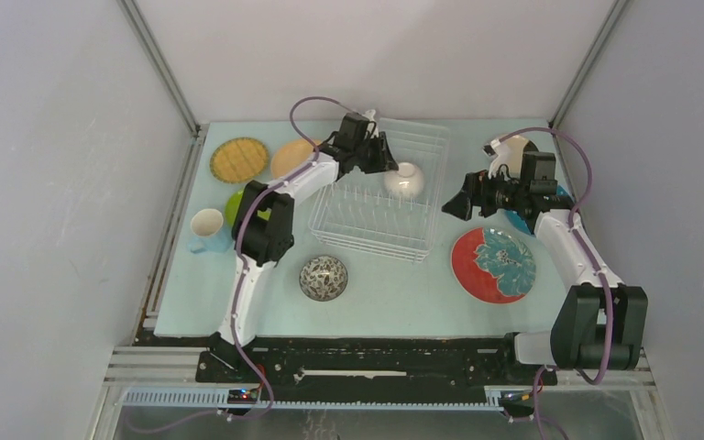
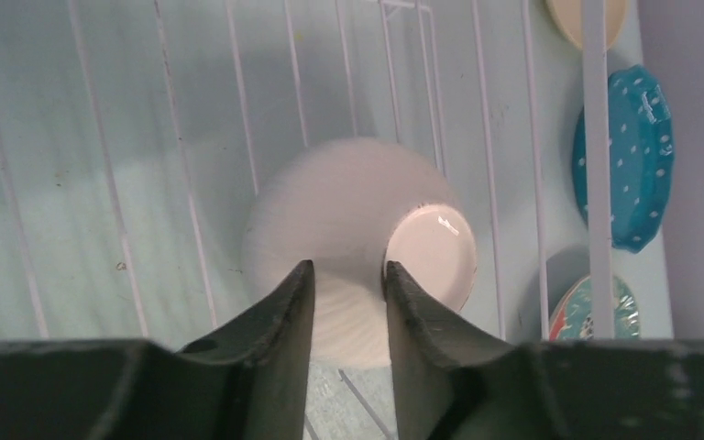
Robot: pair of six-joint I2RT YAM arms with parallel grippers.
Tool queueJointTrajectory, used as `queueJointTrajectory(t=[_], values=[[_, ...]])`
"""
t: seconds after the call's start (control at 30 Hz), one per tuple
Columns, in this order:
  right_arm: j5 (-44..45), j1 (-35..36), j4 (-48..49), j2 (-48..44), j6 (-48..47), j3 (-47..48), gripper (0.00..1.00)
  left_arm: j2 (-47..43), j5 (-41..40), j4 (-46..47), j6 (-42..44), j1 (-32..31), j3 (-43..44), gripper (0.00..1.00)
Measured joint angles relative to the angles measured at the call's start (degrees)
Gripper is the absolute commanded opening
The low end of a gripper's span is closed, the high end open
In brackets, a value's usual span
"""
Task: Unload the mixed dishes from the dish rack
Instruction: Pick up the bowl from the dish rack.
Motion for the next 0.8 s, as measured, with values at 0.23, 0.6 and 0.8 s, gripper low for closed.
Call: queueJointTrajectory(t=[0.23,0.6,0.8], values=[[-0.13,0.0,-0.94,0.57,-1.33,0.0,0.92,-3.96,2.14,7.67,-3.32,2.38,-8.07,0.16],[-1.9,0.04,-5.92,2.14,-6.19,3.39,0.92,-5.38,4.68,14.53,-6.27,4.61,-13.25,0.09],[-2.67,0.07,-6.82,2.14,-7.5,3.61,0.92,-5.49,5.86,16.76,-6.97,4.98,-14.49,0.07]])
